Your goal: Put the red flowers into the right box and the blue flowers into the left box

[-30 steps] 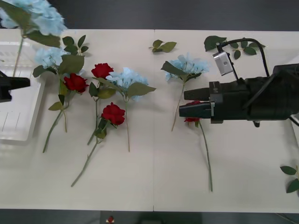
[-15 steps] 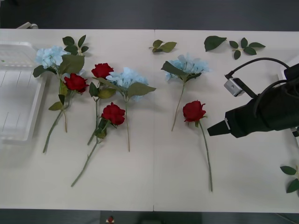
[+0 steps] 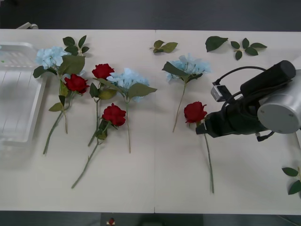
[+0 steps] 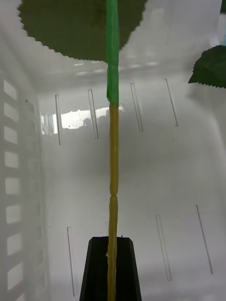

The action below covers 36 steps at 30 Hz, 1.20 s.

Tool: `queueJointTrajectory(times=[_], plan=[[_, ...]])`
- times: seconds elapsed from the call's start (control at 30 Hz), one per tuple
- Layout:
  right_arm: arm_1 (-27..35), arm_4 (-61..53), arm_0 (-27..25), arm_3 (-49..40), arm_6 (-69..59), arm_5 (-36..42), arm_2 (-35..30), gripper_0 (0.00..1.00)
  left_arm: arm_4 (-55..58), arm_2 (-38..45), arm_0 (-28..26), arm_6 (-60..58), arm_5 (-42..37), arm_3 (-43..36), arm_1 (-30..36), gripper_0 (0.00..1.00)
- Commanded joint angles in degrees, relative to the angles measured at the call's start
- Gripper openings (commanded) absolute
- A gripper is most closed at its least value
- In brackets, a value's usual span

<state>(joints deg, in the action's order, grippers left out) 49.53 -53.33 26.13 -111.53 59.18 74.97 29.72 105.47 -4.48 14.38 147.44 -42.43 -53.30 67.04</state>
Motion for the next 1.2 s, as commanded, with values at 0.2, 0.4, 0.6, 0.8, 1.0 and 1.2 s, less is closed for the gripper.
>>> queueJointTrajectory(times=[0.2,0.4,0.6,0.8,1.0,1.2], plan=[[-5.1,8.0,4.1,9.3,-2.1,-4.1,4.8,1.0,-4.2,0.4,-0.1,3.3,3.0,-0.5,-3.0,0.0],[-7.6,11.2,6.0,16.2,-1.9,-6.7,7.4,1.0,-4.3,0.4,-0.2,3.4,2.6,-0.5,-3.0,0.81],[-9.2,11.8,7.8,22.0,-2.0,-10.9,9.7,1.0,0.0,0.9,-0.2,3.5,-3.6,-1.1,-1.7,1.0],[-10.3,11.8,8.2,23.8,-2.2,-12.3,9.7,0.01,-1.1,2.4,0.7,2.2,-7.8,-7.4,-0.9,1.0],[-10.4,11.5,8.4,23.7,-2.1,-12.5,9.7,0.0,-8.0,-2.4,4.7,-10.7,-8.5,-13.2,-2.1,1.0],[-10.3,11.2,8.3,23.7,-1.9,-12.9,9.7,0.0,-15.2,-10.9,11.6,-28.0,-8.5,-17.2,-3.7,1.0]])
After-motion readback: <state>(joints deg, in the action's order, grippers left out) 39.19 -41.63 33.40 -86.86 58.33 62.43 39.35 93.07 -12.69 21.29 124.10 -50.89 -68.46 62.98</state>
